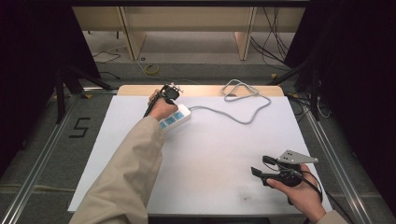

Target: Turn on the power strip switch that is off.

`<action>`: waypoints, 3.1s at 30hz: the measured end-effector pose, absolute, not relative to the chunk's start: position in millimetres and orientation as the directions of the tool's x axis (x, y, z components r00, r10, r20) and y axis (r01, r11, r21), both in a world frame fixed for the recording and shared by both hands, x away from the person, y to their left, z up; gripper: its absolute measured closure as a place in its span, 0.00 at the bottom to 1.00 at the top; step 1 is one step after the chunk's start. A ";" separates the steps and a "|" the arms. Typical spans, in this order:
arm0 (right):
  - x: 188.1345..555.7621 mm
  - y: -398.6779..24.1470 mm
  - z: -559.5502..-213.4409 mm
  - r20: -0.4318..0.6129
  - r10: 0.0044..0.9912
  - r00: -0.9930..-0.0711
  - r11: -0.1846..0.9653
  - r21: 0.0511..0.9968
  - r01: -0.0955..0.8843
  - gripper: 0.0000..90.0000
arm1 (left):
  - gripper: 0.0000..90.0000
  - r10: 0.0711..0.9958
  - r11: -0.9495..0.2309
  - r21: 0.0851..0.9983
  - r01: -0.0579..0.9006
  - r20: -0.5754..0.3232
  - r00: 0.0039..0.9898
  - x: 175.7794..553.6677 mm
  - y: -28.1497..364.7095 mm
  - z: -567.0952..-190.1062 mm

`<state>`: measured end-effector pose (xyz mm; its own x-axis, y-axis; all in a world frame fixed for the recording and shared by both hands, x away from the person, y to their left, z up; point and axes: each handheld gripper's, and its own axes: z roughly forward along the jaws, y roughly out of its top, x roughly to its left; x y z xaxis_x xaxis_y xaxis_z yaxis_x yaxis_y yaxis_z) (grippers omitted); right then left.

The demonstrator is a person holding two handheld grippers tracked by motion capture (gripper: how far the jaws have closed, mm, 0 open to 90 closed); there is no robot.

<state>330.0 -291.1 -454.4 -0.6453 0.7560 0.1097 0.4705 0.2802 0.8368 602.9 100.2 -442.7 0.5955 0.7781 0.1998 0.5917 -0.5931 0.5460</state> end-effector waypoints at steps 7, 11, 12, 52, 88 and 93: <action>330.1 -291.5 -455.0 0.109 0.755 -0.647 0.282 0.837 0.470 0.34 | 1.00 0.782 -0.588 0.545 0.598 0.192 0.593 603.2 102.0 -443.0; 330.1 -291.1 -454.8 0.110 0.755 -0.647 0.282 0.836 0.471 0.34 | 1.00 0.785 -0.585 0.544 0.602 0.195 0.587 604.0 102.5 -443.2; 330.0 -291.0 -454.8 0.110 0.755 -0.647 0.282 0.835 0.472 0.34 | 1.00 0.785 -0.585 0.544 0.601 0.194 0.588 604.0 102.6 -443.3; 330.0 -290.5 -454.7 0.110 0.753 -0.649 0.284 0.835 0.471 0.34 | 1.00 0.778 -0.598 0.528 0.602 0.202 0.595 603.9 99.4 -444.6; 329.3 -290.1 -454.2 0.109 0.750 -0.653 0.290 0.833 0.471 0.34 | 1.00 0.764 -0.623 0.504 0.598 0.229 0.603 603.8 95.8 -446.1; 329.4 -290.2 -454.2 0.108 0.750 -0.652 0.290 0.833 0.471 0.34 | 1.00 0.779 -0.603 0.517 0.607 0.217 0.589 603.4 97.3 -446.4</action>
